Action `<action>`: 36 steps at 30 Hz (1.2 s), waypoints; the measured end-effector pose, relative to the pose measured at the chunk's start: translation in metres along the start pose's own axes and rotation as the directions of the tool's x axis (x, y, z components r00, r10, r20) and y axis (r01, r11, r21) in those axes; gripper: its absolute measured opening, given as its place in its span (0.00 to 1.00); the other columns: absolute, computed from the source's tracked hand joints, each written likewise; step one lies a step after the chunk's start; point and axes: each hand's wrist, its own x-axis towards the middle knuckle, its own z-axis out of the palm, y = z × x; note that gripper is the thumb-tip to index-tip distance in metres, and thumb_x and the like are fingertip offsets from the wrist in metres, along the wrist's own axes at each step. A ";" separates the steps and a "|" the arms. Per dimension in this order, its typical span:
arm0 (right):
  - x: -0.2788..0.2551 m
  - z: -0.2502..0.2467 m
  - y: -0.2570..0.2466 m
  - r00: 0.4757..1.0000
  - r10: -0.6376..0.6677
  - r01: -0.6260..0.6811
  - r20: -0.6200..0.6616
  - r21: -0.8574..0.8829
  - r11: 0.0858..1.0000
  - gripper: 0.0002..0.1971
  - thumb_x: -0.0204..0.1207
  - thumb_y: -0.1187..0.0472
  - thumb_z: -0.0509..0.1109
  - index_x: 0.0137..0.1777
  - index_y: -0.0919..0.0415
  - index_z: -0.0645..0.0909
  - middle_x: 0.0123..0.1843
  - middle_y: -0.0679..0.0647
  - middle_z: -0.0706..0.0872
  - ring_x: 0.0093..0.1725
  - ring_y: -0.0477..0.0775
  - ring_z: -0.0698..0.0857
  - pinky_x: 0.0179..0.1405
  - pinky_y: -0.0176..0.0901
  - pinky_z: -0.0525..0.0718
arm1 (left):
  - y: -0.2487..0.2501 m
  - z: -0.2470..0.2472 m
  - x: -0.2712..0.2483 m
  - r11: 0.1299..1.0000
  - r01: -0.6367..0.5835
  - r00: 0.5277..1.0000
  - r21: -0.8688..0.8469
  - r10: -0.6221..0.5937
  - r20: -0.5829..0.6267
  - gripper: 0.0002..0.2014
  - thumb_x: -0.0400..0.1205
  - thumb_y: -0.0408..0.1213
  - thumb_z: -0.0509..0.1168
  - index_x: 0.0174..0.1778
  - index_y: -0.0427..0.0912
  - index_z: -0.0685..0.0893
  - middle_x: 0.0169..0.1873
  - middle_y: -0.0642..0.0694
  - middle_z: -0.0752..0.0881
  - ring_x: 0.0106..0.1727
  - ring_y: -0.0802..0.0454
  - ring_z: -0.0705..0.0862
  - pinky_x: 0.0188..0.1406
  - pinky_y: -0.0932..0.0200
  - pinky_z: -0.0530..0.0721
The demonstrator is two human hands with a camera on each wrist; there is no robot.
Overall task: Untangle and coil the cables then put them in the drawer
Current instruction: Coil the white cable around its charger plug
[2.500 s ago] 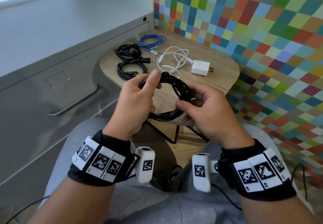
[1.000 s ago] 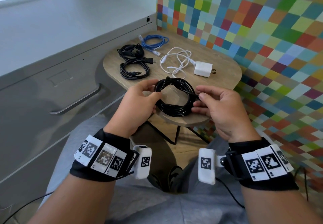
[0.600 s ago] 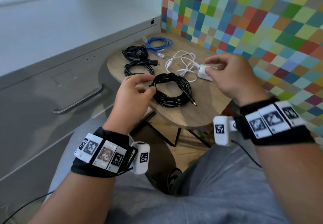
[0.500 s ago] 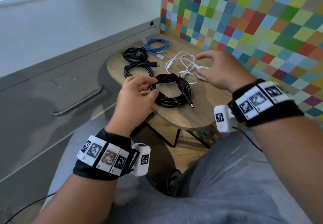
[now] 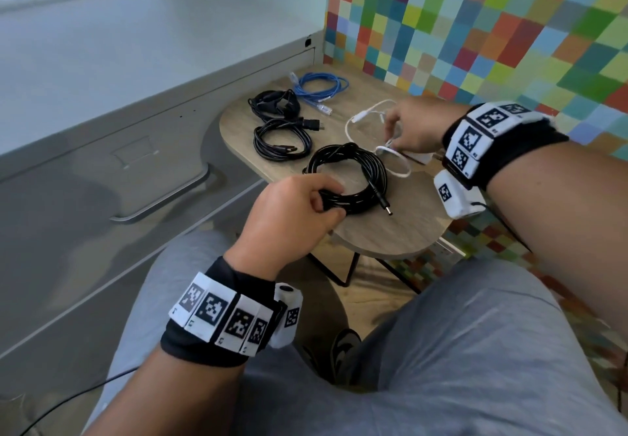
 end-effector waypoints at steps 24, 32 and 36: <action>-0.132 0.025 0.001 0.935 0.120 0.342 -0.332 0.937 -0.070 0.02 0.81 0.65 0.76 0.50 0.58 0.88 0.47 0.52 0.92 0.49 0.51 0.91 0.48 0.50 0.89 | 0.062 0.000 0.035 0.883 0.076 0.974 -0.464 0.033 0.223 0.14 0.92 0.47 0.59 0.70 0.56 0.85 0.60 0.56 0.90 0.56 0.54 0.90 0.59 0.51 0.87; -0.141 0.076 -0.058 0.926 0.165 0.368 -0.339 0.910 -0.191 0.10 0.88 0.59 0.66 0.59 0.51 0.89 0.60 0.61 0.92 0.64 0.63 0.91 0.66 0.63 0.89 | 0.039 0.014 -0.002 0.669 0.093 0.963 -0.738 0.127 0.237 0.26 0.82 0.37 0.74 0.77 0.47 0.79 0.60 0.34 0.91 0.59 0.38 0.91 0.61 0.40 0.88; -0.143 0.084 -0.061 0.868 0.226 0.450 -0.442 0.893 0.018 0.11 0.90 0.62 0.67 0.65 0.52 0.89 0.62 0.50 0.93 0.65 0.52 0.90 0.67 0.58 0.88 | 0.034 0.010 -0.003 0.759 -0.019 0.989 -0.651 0.109 0.099 0.17 0.85 0.31 0.71 0.70 0.48 0.84 0.47 0.42 0.94 0.43 0.45 0.90 0.48 0.40 0.88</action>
